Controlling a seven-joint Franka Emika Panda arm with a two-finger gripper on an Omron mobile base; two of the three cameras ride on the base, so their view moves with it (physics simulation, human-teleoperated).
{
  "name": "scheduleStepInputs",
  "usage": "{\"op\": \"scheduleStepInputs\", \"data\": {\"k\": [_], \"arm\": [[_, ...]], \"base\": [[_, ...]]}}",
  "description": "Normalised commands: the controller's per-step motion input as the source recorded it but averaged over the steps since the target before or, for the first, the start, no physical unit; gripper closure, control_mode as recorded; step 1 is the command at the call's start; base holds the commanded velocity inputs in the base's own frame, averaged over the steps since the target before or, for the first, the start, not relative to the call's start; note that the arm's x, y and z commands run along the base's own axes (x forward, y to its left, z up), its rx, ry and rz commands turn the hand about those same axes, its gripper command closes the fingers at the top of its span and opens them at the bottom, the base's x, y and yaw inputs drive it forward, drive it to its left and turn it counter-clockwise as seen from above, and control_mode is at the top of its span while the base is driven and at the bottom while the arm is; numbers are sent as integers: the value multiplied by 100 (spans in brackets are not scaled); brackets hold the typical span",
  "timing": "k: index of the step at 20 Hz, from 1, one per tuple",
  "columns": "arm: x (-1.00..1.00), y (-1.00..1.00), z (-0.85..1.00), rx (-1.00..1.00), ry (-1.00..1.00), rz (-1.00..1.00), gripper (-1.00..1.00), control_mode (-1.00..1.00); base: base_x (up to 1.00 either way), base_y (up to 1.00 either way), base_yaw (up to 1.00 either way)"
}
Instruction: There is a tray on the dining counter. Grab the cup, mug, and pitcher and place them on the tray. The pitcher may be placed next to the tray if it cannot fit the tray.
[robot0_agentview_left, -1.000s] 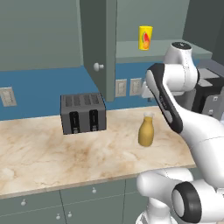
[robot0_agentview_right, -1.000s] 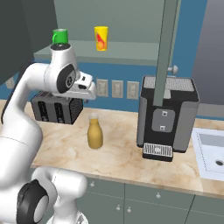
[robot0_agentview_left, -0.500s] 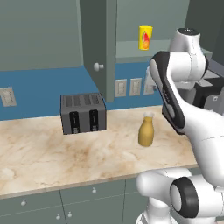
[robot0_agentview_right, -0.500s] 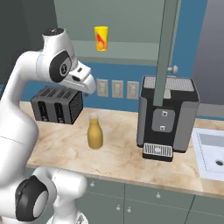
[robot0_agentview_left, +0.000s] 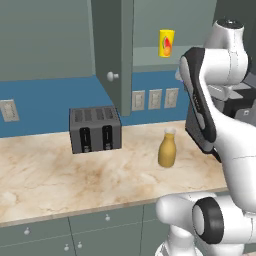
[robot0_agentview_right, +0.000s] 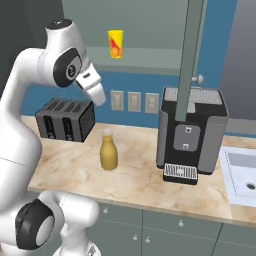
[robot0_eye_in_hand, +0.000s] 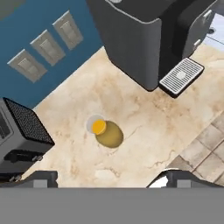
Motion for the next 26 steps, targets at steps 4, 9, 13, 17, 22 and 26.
{"op": "scheduleStepInputs", "data": {"k": [4,9,13,17,22,26], "arm": [[-18,-26,5,34,-21,-39,-100,-100],[-11,-4,2,30,-31,-32,-100,-100],[0,0,35,27,-27,-16,-100,-100],[0,0,49,22,-20,-4,-100,-100],[0,0,52,12,-9,2,-100,-100],[0,0,40,2,-5,7,-100,-100]], "base": [[0,0,0],[0,0,0],[0,0,0],[0,0,0],[0,0,0],[0,0,0]]}}
